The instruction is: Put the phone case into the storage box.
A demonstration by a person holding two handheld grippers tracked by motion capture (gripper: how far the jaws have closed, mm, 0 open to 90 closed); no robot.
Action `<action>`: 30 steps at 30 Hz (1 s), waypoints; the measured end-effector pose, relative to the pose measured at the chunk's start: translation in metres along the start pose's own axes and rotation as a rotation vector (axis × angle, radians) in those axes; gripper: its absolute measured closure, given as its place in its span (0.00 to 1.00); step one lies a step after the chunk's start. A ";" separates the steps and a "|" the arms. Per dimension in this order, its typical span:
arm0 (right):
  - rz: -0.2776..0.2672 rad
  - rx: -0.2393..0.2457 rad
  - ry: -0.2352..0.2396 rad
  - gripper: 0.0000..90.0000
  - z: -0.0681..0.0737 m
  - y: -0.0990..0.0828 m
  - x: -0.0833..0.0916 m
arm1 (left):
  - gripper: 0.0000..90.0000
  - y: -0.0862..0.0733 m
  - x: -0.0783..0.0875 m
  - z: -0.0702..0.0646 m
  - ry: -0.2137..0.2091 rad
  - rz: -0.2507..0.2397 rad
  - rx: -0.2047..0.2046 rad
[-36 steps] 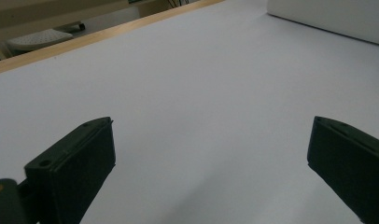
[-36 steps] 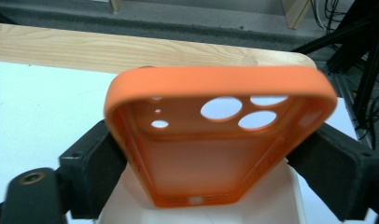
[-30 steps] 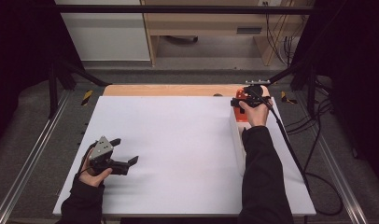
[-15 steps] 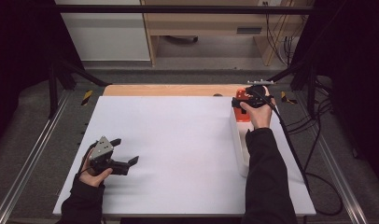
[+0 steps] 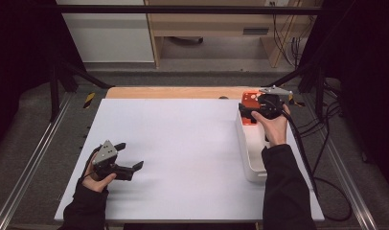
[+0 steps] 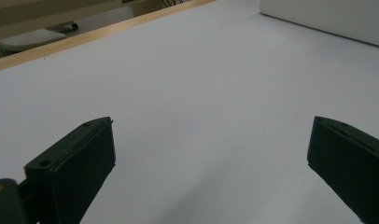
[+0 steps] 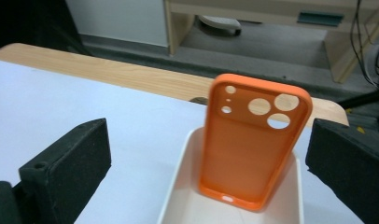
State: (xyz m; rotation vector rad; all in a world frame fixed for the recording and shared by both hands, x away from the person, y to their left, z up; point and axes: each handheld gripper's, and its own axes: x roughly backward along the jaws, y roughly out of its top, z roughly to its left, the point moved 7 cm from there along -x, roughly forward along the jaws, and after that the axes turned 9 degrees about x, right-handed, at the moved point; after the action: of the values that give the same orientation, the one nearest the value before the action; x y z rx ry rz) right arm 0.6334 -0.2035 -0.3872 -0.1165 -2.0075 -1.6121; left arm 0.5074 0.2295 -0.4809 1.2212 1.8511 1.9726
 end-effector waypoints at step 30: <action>-0.259 0.199 0.391 0.01 0.057 -0.071 0.099 | 0.01 0.004 0.002 -0.006 -0.028 -0.021 -0.011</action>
State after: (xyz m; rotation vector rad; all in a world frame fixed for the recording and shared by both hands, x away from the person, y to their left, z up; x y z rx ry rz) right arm 0.5008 -0.1970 -0.4103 0.5132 -1.9116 -1.4357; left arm 0.5038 0.2252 -0.4762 1.2148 1.8293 1.9422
